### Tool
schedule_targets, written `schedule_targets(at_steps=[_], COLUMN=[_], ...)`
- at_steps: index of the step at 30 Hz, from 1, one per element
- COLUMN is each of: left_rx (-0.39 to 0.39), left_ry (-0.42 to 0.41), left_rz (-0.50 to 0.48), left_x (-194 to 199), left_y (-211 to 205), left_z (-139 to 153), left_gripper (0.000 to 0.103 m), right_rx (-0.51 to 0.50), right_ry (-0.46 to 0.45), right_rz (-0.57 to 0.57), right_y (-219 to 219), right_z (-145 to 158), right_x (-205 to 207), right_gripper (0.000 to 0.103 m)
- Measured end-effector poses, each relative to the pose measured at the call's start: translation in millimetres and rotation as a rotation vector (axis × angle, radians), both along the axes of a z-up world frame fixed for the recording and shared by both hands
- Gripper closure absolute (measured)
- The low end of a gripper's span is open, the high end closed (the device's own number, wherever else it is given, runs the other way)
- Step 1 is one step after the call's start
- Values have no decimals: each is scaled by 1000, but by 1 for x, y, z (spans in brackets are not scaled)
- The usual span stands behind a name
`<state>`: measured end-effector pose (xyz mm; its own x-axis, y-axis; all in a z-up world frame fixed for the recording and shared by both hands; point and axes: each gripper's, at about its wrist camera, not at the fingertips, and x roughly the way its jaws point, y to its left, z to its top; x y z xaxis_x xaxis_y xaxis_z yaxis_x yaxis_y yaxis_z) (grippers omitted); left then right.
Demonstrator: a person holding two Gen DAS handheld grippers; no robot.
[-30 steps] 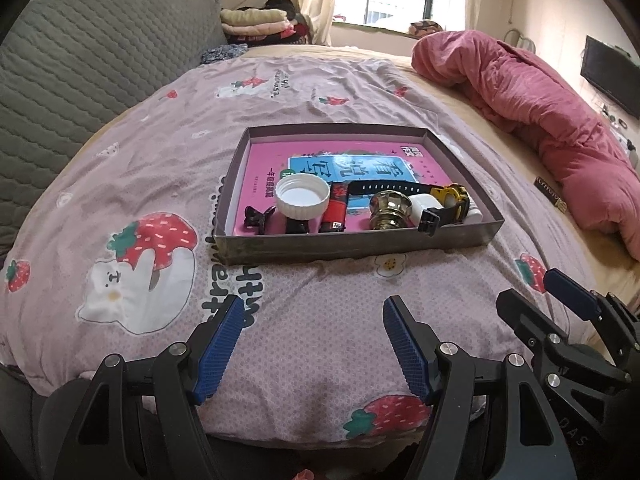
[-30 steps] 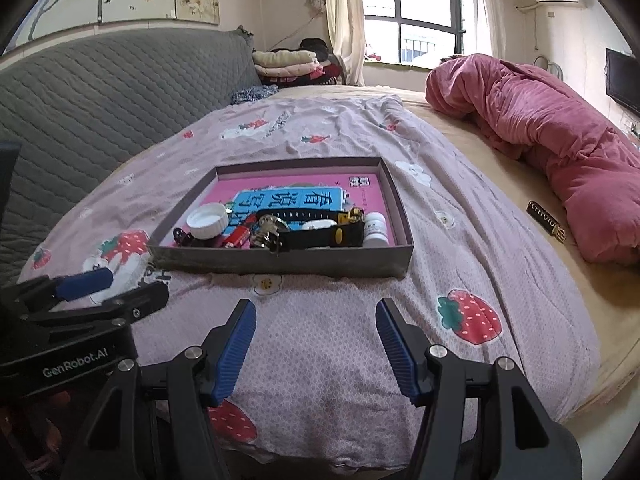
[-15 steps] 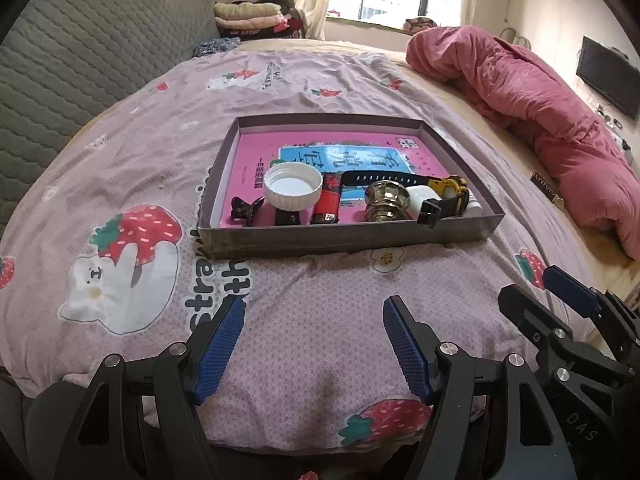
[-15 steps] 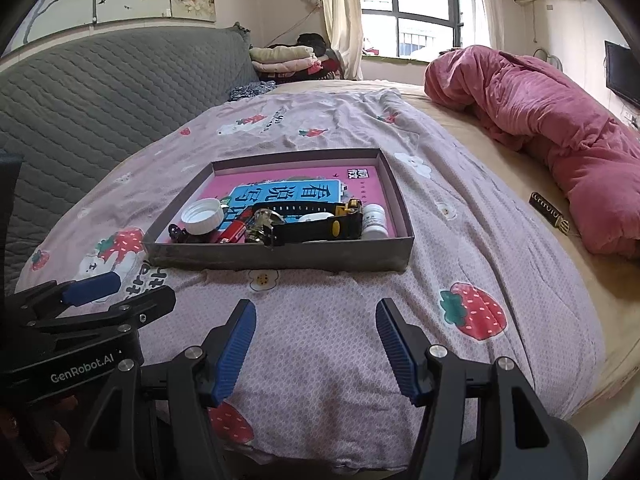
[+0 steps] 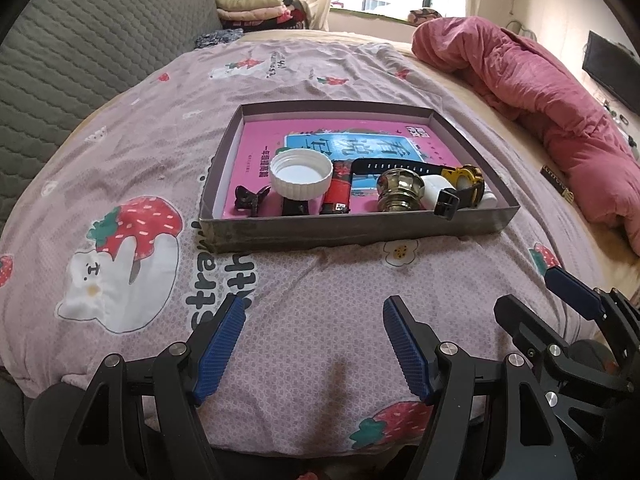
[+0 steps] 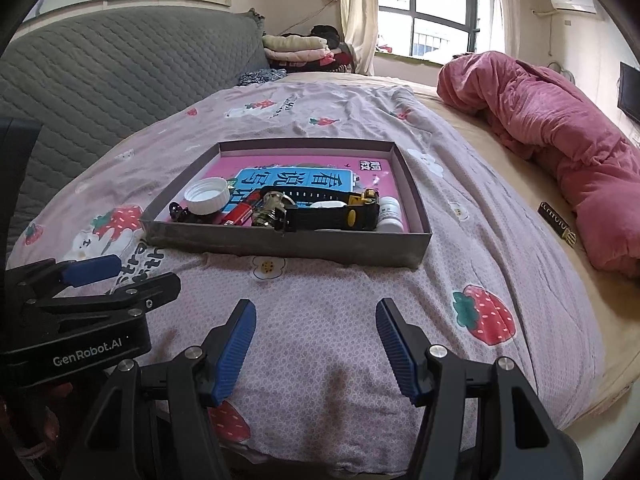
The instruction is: Organize rigid objects
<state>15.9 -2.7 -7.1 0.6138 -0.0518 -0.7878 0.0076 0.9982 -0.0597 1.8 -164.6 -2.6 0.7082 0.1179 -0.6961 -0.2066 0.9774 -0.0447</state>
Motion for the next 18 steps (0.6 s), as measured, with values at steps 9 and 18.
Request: schedule_targets(at_steps=[9,18], left_rx=[5,7], left_ry=[2,3], left_rz=[-11,-23], left_x=[0,0], left_y=[-3,-5], left_z=[0,0], left_gripper=[30,30], right_rx=[16,21], right_ry=[-5,-2], right_rz=[-20,-38], right_y=[-6,-10], right_z=[2,2], right_x=[1,3], right_gripper=[41,41])
